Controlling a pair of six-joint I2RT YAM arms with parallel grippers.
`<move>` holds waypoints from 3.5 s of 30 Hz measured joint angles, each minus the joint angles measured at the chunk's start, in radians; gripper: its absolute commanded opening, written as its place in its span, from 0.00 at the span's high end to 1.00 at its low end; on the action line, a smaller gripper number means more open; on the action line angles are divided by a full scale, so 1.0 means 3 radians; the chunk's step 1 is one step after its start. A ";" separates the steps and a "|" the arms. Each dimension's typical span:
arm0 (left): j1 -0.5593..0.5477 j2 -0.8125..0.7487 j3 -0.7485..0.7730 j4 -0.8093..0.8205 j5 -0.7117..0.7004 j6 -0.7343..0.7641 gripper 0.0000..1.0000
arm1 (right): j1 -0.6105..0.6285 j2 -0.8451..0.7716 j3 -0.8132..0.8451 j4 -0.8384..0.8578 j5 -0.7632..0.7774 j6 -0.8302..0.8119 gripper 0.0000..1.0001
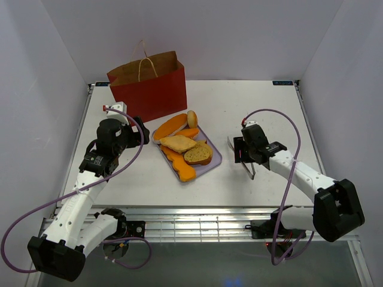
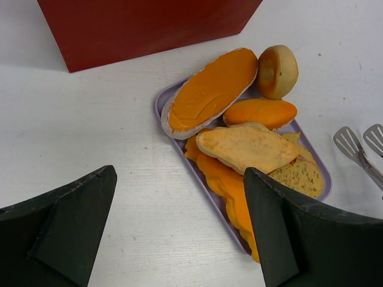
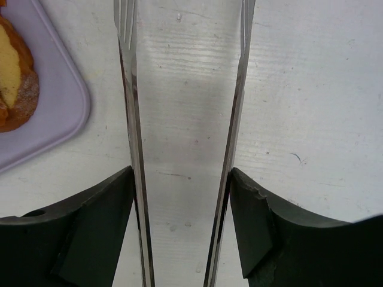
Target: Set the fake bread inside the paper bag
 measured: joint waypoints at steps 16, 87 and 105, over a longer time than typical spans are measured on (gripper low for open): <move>-0.0006 0.0000 0.0000 0.0000 0.0000 0.0000 0.02 | 0.0000 -0.0223 0.0323 -0.0538 0.0020 -0.0183 0.34; -0.0125 -0.0095 0.0000 0.0000 -0.0048 0.0025 0.07 | 0.0698 0.1948 0.2925 -0.0668 -0.0202 -0.0478 0.50; -0.0132 -0.0095 0.0000 0.0000 -0.0064 0.0025 0.07 | 0.0698 0.1812 0.3192 -0.0898 -0.0139 -0.0455 0.55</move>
